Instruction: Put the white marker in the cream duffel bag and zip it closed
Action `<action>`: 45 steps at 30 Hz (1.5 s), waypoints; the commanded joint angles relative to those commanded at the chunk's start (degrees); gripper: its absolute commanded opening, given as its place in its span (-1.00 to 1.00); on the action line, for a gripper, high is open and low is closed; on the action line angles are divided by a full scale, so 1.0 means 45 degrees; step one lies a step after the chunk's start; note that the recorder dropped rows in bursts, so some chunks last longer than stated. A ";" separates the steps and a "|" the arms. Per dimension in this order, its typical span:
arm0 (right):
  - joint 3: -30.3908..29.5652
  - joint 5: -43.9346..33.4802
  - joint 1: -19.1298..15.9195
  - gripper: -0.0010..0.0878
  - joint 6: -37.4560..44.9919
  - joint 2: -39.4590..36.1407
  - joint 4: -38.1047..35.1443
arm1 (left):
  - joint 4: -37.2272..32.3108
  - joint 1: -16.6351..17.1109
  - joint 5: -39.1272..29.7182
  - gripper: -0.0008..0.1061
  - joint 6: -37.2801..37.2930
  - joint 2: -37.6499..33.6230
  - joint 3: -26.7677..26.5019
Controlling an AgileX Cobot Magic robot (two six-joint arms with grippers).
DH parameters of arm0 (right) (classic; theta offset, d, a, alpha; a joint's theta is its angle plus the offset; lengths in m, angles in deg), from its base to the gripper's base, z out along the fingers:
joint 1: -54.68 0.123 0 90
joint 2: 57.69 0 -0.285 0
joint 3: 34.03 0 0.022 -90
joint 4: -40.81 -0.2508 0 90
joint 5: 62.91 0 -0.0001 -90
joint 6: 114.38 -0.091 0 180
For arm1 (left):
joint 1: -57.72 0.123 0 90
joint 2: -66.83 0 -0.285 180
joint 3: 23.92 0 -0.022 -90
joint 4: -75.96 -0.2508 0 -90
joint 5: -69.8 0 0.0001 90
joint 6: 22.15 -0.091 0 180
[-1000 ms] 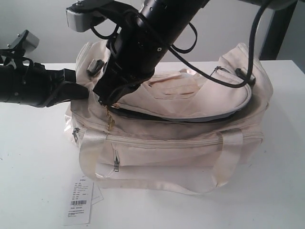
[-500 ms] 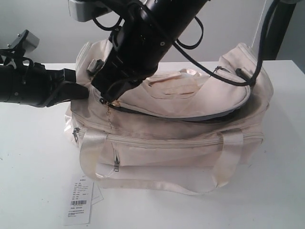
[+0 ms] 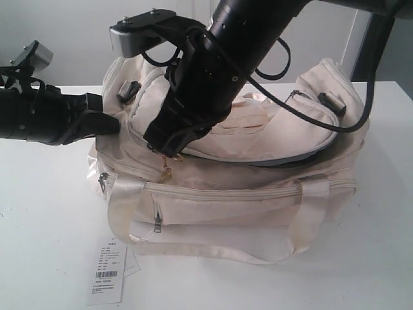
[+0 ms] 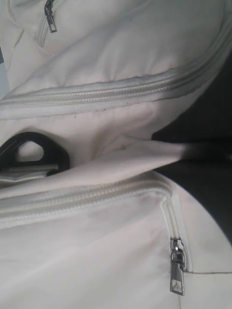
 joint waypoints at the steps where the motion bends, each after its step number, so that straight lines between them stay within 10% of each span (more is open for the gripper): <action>1: 0.0000 0.0000 0.0000 -0.98 -0.0023 0.0020 0.0116 | 0.0000 0.0000 0.0000 -0.99 0.0000 0.0000 0.0000; 45: -0.0779 0.0000 0.0000 -0.98 -0.0481 0.0591 0.1701 | 0.0000 0.0000 -0.0031 -0.99 0.0000 0.0000 0.0000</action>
